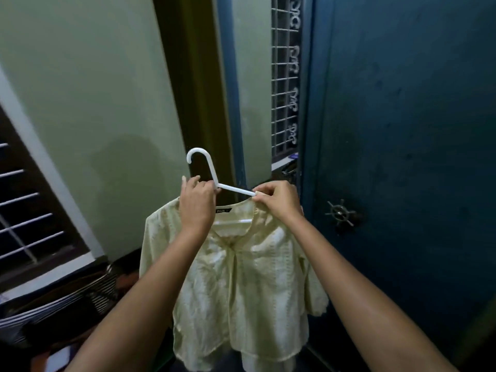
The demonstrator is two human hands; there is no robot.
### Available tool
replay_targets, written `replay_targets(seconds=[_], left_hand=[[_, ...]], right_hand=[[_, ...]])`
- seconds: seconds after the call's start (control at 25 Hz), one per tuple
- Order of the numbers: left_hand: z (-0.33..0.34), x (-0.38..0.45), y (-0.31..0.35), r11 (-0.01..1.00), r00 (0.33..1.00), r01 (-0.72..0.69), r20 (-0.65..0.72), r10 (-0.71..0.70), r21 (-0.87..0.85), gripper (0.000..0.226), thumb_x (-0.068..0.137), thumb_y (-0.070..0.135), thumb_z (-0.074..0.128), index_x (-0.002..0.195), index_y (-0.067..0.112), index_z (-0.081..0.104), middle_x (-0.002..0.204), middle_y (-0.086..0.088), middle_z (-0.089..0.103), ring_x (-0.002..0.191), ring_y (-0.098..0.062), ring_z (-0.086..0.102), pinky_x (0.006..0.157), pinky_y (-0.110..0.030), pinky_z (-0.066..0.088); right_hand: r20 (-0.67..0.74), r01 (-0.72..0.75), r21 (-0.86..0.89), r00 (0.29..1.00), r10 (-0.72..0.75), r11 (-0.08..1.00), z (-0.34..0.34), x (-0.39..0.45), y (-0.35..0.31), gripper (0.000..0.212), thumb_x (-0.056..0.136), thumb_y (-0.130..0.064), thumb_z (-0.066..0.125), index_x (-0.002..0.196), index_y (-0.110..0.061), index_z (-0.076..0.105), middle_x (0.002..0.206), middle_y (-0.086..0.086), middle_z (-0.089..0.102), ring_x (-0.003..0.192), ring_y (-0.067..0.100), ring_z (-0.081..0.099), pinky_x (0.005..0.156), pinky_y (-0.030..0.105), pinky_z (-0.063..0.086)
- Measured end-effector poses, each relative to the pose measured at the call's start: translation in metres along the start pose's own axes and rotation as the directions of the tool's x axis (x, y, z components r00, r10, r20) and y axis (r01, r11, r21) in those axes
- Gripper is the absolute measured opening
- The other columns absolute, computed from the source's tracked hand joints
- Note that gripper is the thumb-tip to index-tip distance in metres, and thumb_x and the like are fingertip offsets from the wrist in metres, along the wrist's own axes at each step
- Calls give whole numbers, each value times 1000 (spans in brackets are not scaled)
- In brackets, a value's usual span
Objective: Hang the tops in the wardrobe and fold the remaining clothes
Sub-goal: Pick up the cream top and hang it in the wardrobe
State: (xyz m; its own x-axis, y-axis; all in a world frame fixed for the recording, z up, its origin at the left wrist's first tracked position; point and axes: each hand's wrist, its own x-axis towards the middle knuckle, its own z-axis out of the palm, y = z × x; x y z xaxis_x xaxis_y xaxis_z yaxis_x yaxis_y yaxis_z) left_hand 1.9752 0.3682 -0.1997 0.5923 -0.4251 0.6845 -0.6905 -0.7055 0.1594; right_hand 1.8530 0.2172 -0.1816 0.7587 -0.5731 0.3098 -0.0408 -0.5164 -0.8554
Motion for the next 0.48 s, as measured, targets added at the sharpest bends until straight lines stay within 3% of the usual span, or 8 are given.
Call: replay_targets(seconds=[0.08, 0.12, 0.2, 0.28, 0.32, 0.4, 0.48], left_hand=[[31, 13, 14, 991, 995, 69, 82, -60, -114, 15, 92, 14, 58, 88, 2, 67, 87, -20, 68, 116, -40, 52, 102, -52, 37], [44, 17, 21, 983, 991, 94, 107, -77, -159, 16, 94, 12, 55, 87, 2, 65, 85, -19, 65, 113, -40, 52, 96, -52, 42], [64, 20, 32, 969, 988, 116, 130, -88, -221, 16, 95, 11, 51, 87, 3, 63, 78, -14, 57, 98, -40, 53, 82, -49, 47], [83, 25, 38, 962, 986, 115, 145, -81, -248, 18, 96, 11, 49, 88, 4, 63, 75, -7, 47, 88, -37, 52, 72, -42, 41], [93, 27, 39, 962, 985, 109, 155, -72, -250, 19, 96, 12, 48, 88, 3, 62, 74, -6, 45, 86, -35, 51, 68, -39, 38], [110, 32, 40, 961, 981, 110, 184, -64, -252, 21, 97, 16, 47, 88, 4, 61, 75, -8, 48, 85, -33, 50, 64, -36, 34], [124, 38, 39, 956, 974, 126, 216, -69, -265, 21, 97, 19, 48, 87, 5, 60, 80, -14, 54, 84, -33, 51, 62, -34, 33]], right_hand=[[-90, -64, -112, 994, 54, 992, -14, 16, 29, 28, 84, -41, 68, 102, -20, 74, 85, -6, 70, 77, 5, 62, 67, 22, 47], [-179, -151, -257, 978, 107, 954, -24, 24, 47, 41, 86, -52, 60, 110, -20, 70, 97, -2, 70, 89, 14, 63, 73, 28, 48], [-402, -390, -588, 901, 163, 708, -48, 33, 90, 57, 88, -58, 52, 123, -13, 55, 119, 9, 58, 107, 29, 56, 82, 38, 45], [-499, -515, -712, 849, 172, 477, -62, 31, 129, 60, 88, -54, 56, 126, -10, 41, 123, 14, 49, 106, 32, 52, 78, 39, 44], [-487, -518, -735, 852, 191, 438, -64, 29, 144, 59, 89, -53, 55, 126, -10, 38, 120, 14, 49, 101, 30, 55, 71, 37, 44], [-458, -502, -732, 863, 214, 460, -62, 30, 167, 52, 93, -53, 48, 120, -9, 41, 112, 12, 53, 87, 27, 63, 57, 33, 44], [-485, -522, -714, 849, 209, 467, -61, 36, 174, 52, 95, -53, 43, 110, -4, 49, 103, 12, 57, 80, 26, 66, 52, 31, 46]])
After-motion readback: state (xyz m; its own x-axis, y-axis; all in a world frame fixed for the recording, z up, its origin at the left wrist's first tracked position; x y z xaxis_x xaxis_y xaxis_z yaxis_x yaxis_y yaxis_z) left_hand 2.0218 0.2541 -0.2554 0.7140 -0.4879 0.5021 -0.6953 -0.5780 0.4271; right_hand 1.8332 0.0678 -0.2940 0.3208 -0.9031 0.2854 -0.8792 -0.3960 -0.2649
